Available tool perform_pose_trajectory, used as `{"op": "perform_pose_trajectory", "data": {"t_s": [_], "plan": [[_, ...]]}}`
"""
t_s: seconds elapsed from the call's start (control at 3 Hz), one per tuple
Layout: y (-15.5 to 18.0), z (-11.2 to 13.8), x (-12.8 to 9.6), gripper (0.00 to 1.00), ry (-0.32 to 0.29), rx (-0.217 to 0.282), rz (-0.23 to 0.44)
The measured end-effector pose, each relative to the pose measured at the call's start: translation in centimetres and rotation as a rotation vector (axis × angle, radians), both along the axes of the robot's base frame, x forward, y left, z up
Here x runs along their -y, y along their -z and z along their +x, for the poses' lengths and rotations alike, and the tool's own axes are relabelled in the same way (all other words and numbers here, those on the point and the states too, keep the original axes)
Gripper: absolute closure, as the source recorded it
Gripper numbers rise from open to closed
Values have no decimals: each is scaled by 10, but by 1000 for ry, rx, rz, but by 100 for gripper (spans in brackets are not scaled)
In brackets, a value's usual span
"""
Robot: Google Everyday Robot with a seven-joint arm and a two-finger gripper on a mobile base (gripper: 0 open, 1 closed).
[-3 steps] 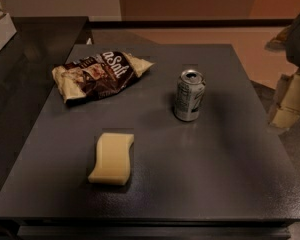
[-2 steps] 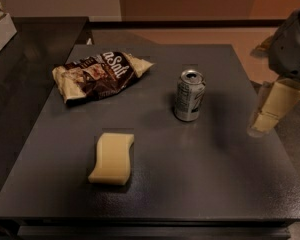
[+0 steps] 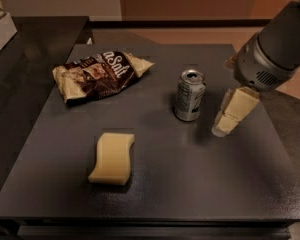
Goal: Pick 7up can
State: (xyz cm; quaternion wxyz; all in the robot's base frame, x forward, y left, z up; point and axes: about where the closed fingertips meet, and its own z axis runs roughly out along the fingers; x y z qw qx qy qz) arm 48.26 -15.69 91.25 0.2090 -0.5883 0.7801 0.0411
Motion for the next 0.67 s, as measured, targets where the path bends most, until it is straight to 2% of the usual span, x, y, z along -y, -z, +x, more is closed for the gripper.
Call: {"op": "perform_pose_trajectory", "data": {"t_s": [0.67], "plan": [[26, 41, -31, 0, 47, -56, 105]]}}
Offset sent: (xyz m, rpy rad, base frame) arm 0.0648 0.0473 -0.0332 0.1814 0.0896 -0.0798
